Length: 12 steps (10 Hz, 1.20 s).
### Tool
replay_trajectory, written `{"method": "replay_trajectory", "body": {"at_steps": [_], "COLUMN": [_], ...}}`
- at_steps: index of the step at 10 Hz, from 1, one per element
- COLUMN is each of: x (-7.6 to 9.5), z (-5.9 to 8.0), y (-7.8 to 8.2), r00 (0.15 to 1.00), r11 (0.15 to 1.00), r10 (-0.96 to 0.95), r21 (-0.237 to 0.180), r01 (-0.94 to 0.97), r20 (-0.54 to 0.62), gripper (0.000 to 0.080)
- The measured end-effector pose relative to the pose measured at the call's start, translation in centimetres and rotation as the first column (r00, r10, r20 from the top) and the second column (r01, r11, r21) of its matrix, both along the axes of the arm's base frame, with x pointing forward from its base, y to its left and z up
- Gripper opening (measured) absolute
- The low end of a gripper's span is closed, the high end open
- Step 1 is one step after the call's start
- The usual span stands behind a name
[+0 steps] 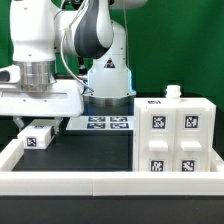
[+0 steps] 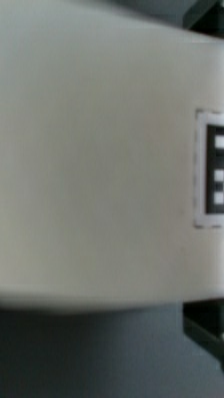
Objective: Assemble cabinet
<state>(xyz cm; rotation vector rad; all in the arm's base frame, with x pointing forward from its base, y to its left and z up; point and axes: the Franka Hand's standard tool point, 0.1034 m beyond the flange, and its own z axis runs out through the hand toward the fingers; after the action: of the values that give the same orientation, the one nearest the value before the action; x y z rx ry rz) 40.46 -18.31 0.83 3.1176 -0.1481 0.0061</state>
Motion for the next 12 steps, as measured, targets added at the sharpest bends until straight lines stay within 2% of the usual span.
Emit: {"method": "replay_trajectory", "body": {"at_steps": [3,5,10,12], "x": [0.3,1.8,5.1,6.3], "z": [0.3,2.9,11.1,12.5], "y": [0.3,2.5,13.0,16.8], "r00": [1.000,0.998,0.997,0.992], "r11": [1.000,0.999,0.995,0.989], "r10": [0.013,0.049,-0.056,-0.125], "r21": [-0.003,-0.008,0.087,0.080], "r01": [-0.013,-0.049,0.052,0.122], "r20": [0.005,0.050,0.045,0.034], "gripper": [0.0557,0.0557,0.0558,0.0558]}}
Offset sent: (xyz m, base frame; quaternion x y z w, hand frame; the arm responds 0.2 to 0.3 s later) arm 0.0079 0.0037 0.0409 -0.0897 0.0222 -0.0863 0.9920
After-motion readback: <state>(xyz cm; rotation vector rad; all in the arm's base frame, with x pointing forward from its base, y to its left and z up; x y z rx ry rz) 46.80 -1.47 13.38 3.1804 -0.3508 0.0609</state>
